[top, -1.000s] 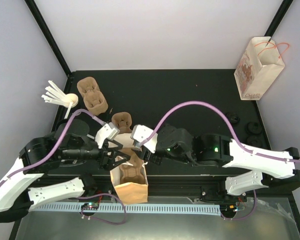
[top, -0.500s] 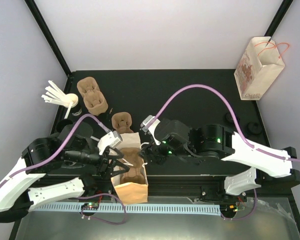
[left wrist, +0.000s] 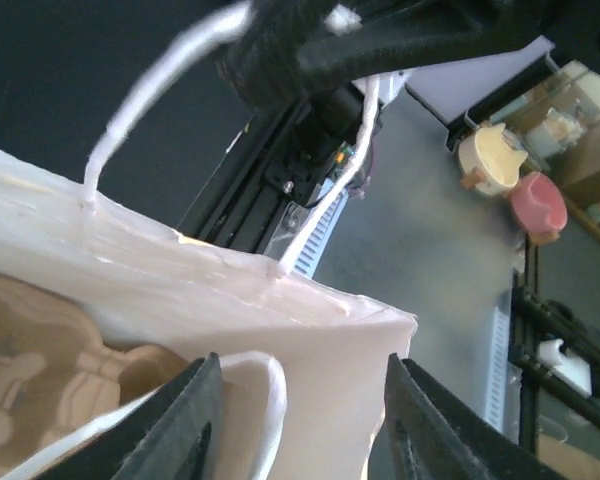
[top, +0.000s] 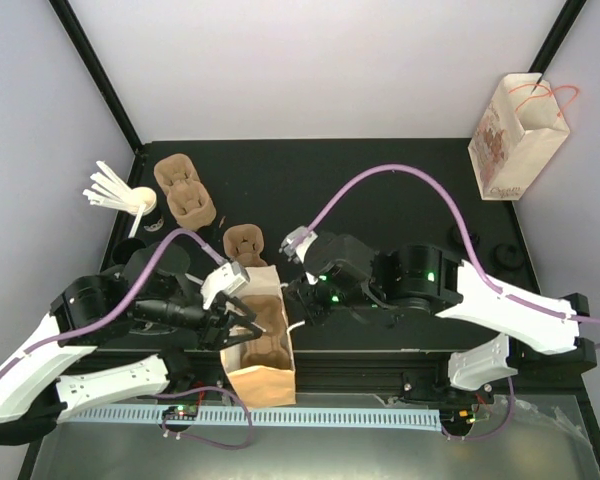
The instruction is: Pack the takeout coffee
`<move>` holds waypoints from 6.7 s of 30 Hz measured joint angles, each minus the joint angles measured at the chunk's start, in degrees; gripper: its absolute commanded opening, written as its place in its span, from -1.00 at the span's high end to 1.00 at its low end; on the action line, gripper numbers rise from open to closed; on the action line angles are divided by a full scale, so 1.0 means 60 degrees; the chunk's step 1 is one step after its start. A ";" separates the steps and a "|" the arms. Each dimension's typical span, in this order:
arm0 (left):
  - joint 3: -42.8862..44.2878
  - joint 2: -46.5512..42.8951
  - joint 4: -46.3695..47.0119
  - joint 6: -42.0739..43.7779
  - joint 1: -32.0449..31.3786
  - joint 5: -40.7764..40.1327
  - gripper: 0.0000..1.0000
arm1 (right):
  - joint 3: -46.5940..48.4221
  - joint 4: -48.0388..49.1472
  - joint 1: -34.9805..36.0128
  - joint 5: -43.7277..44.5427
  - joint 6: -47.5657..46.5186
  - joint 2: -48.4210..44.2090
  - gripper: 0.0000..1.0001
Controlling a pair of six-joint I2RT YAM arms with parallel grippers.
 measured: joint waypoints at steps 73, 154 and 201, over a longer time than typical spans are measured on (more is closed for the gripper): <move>0.5151 0.4401 -0.1767 -0.1348 -0.0058 -0.3151 -0.29 | -0.1585 0.1716 -0.4135 -0.1381 -0.1534 -0.2284 -0.17; -0.3257 -0.1654 0.6054 -0.6149 -0.0976 -0.8910 -0.51 | 0.1195 0.0382 -0.3905 -0.1443 -0.2222 0.0528 -0.48; -0.1723 0.1158 0.1869 -0.3799 0.1330 -0.6262 0.54 | -0.5297 0.2087 -0.3326 -0.1792 -0.2014 -0.1905 -0.22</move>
